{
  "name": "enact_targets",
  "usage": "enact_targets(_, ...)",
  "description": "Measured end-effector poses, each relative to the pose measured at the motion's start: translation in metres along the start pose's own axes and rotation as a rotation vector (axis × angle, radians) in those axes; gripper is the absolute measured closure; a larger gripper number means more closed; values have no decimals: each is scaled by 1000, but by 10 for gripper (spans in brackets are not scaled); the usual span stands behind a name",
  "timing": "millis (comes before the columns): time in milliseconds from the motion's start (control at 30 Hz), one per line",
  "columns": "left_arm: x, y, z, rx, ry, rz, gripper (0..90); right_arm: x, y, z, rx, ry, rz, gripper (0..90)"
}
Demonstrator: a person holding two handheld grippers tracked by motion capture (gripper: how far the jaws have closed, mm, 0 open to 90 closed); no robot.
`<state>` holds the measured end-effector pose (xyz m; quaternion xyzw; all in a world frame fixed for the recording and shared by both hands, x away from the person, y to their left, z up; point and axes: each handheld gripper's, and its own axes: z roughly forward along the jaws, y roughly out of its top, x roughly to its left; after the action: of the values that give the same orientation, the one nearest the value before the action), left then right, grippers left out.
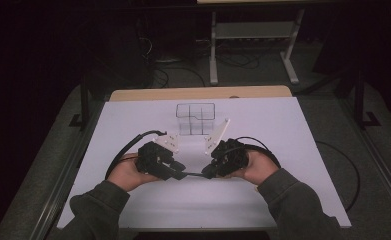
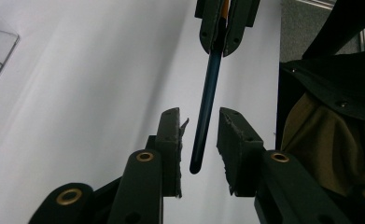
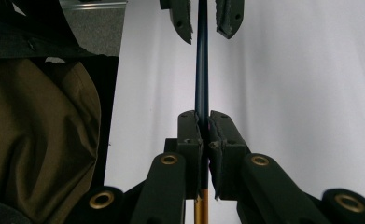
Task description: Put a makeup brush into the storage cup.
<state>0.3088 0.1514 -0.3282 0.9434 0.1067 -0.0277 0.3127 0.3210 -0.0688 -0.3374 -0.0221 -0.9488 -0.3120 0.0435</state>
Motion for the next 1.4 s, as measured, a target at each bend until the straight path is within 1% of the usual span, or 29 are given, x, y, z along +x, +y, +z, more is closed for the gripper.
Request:
enact_targets(167,0,0,1,14,-1,3,724,1,1,1,-1,1,-7,826)
enact_targets(300,0,0,2,13,-4,5,748,1,2,2,3,2,-8,826)
enact_targets(367,0,0,2,20,-4,16,760,1,2,2,4,3,-10,826)
enact_targets(800,-1,2,3,46,-29,41,820,2,5,4,13,2,-25,826)
enact_targets(1033,-4,2,4,64,-44,66,844,3,6,5,22,5,-46,825)
enact_targets(1133,-5,2,4,64,-49,68,850,4,6,5,24,8,-54,826)
enact_targets(1200,-5,1,4,67,-48,78,851,4,7,5,28,8,-59,825)
enact_targets(1333,-6,0,4,66,-53,72,851,6,9,6,34,4,-72,825)
enact_targets(1400,-6,-1,3,72,-46,84,852,7,9,7,37,3,-80,825)
